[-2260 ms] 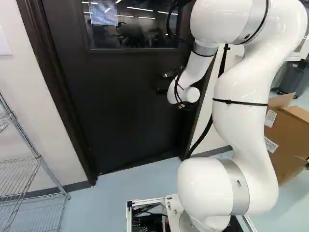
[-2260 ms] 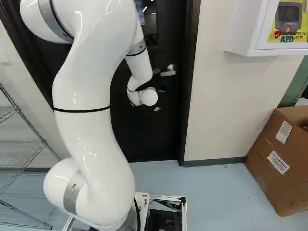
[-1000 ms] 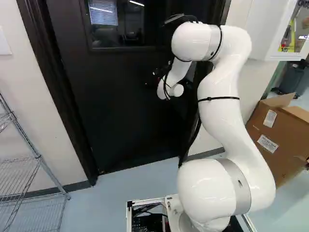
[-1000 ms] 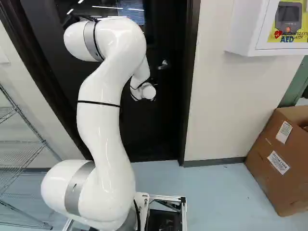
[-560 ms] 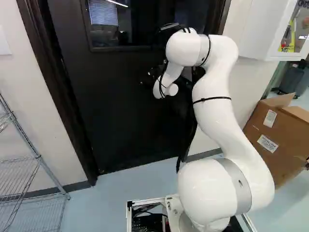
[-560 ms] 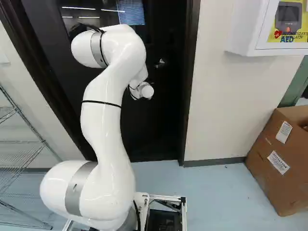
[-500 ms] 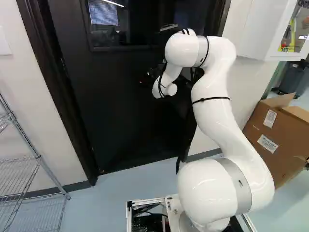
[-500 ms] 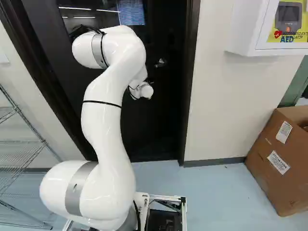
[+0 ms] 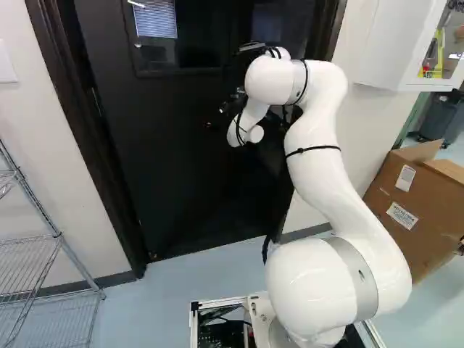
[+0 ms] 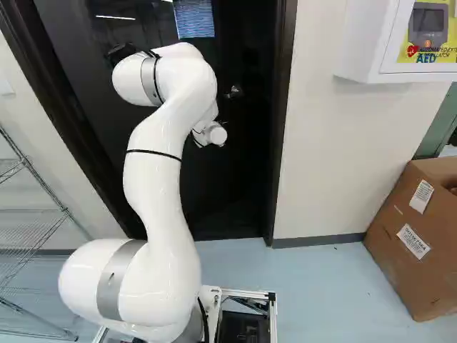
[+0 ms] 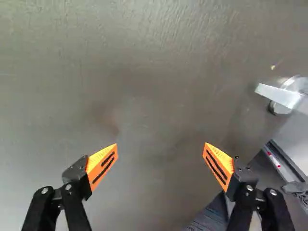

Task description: Open the door and move inside

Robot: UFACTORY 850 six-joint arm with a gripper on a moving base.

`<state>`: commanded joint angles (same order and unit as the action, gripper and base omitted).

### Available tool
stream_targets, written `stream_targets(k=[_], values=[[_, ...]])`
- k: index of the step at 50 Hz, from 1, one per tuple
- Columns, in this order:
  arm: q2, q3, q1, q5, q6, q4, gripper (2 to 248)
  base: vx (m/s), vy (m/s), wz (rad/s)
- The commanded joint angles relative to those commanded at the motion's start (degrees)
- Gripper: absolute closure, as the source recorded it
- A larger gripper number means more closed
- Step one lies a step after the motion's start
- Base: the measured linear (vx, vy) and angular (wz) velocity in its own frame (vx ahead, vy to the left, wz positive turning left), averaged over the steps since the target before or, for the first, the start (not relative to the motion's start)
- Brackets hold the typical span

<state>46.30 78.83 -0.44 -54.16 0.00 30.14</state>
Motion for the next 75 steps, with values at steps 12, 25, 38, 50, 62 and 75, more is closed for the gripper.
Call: stream_targets(k=[12,25,38,50,62,75], values=[[-2.8,-4.0,-1.3,0.0,0.0,0.0,3,0.0,0.0,0.0],[-6.4,-9.1,-2.2,0.0,0.0,0.0,3,0.0,0.0,0.0],[-10.0,-14.1,-2.9,0.1,0.0,-1.0,3,0.0,0.0,0.0],[-13.3,-18.6,-3.5,0.6,0.0,-2.7,3,0.0,0.0,0.0],[-16.5,-22.8,-4.1,1.1,0.0,-4.5,3,0.0,0.0,0.0],[-19.9,-27.3,-4.7,1.8,0.0,-7.0,3,0.0,0.0,0.0]])
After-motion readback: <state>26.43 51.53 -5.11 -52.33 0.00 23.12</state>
